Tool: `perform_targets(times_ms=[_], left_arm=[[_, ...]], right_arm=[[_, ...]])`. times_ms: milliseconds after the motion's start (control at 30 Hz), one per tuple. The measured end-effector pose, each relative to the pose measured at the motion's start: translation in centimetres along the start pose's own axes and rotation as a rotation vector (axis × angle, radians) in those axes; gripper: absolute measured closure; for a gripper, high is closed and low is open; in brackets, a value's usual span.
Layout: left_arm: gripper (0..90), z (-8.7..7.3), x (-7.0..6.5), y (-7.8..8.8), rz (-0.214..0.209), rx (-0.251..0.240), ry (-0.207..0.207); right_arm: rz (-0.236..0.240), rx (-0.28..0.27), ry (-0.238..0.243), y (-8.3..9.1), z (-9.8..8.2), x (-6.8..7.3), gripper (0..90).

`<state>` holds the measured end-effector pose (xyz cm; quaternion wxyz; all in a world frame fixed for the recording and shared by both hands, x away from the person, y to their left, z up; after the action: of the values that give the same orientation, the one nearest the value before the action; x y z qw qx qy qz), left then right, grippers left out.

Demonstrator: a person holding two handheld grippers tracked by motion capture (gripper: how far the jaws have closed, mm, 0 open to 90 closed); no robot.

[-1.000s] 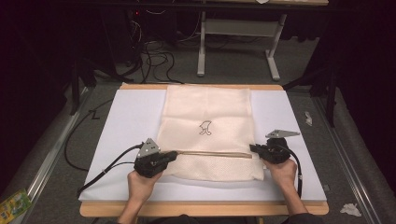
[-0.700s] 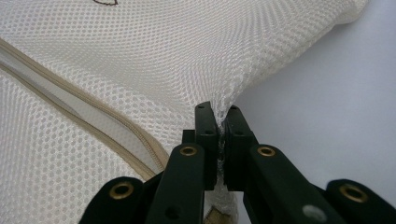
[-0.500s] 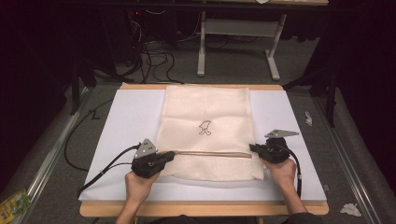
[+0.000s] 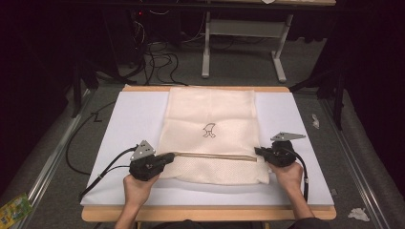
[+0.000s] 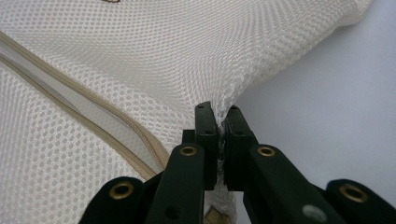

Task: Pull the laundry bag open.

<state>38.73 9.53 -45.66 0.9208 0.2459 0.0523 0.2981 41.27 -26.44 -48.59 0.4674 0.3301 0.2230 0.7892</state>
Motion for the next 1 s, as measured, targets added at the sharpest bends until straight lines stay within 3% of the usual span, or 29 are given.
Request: perform_targets(times_ms=[1000], left_arm=[[87.2, -0.9, 1.9, 2.2, 0.062, 0.002, 0.026]], right_arm=[[-0.014, 0.003, 0.011, 0.1, 0.3, -0.1, 88.2]])
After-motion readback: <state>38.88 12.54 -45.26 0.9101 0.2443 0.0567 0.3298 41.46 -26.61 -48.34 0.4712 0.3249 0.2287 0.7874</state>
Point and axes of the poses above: each handheld gripper's, and its own axes: y roughly backward along the jaws, z roughly out of its top, x roughly to its left, the point moved 7 cm from there along -y, roughly forward along the jaws, and after that the axes turned 14 degrees about -y, right-handed, at the moved point
